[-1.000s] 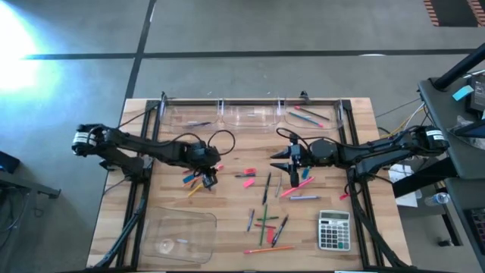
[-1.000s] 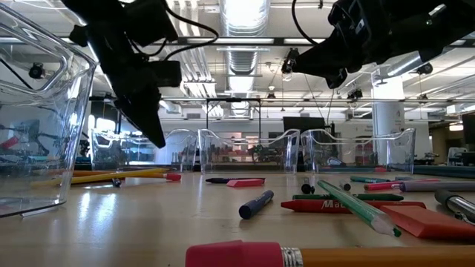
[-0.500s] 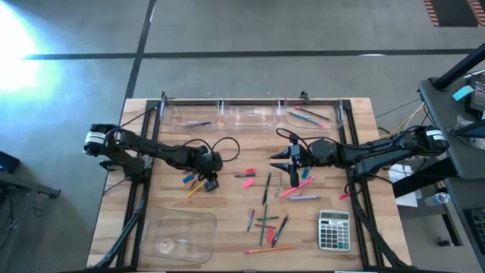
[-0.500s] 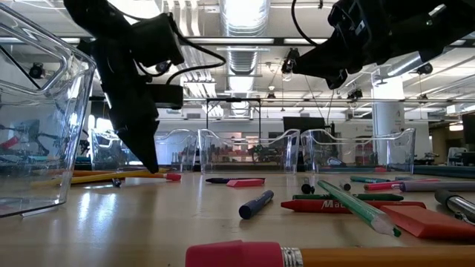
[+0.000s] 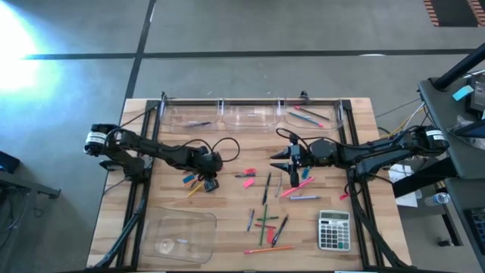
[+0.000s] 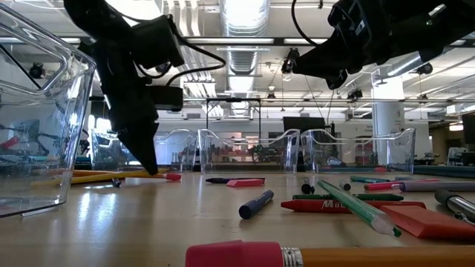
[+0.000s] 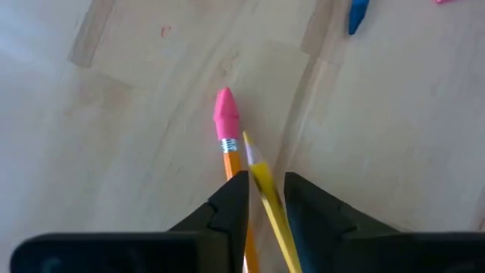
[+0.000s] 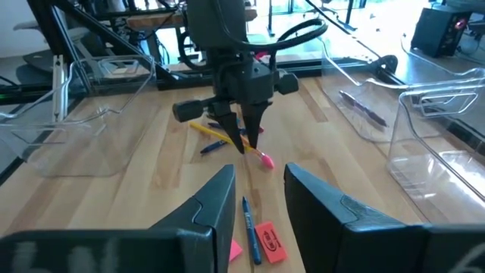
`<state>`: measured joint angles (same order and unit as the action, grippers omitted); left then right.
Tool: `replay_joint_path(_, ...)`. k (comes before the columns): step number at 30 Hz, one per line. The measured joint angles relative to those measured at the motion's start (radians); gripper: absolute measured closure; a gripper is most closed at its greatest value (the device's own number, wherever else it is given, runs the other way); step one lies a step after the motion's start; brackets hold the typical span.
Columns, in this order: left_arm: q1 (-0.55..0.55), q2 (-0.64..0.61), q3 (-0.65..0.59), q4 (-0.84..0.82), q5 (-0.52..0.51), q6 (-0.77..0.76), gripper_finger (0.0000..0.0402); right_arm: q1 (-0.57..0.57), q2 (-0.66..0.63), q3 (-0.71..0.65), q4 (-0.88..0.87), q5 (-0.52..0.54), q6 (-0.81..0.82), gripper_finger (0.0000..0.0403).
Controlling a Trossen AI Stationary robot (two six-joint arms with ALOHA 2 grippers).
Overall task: Sort crayons/erasers/pens/pencils in bins
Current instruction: Put the yellow pencil into the top right transparent bin
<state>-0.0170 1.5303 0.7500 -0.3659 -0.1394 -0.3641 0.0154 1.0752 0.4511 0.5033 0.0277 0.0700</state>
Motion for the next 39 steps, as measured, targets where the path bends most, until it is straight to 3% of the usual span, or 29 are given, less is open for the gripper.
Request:
replay_joint_path(8, 0.000, 0.010, -0.005, 0.015, 0.006, -0.019, 0.0337, 0.000, 0.000, 0.000, -0.001, 0.000, -0.001, 0.0300)
replay_joint_path(14, 0.000, 0.011, -0.005, 0.014, 0.007, -0.023, 0.0388, 0.000, 0.000, 0.000, -0.001, 0.000, -0.001, 0.0300)
replay_joint_path(20, 0.000, 0.006, 0.012, 0.014, 0.019, -0.024, 0.0394, 0.000, 0.000, 0.000, -0.001, 0.000, -0.001, 0.0300)
replay_joint_path(28, -0.013, -0.111, 0.069, 0.015, 0.038, 0.003, 0.0396, 0.000, 0.000, 0.000, -0.002, 0.000, -0.001, 0.0300)
replay_joint_path(32, -0.031, -0.222, 0.062, 0.115, 0.026, 0.062, 0.0396, 0.000, 0.000, 0.000, 0.002, -0.001, -0.001, 0.0300)
replay_joint_path(39, -0.040, -0.356, -0.044, 0.548, 0.028, 0.161, 0.0397, 0.000, 0.027, -0.001, 0.034, -0.003, 0.061, 0.0300)
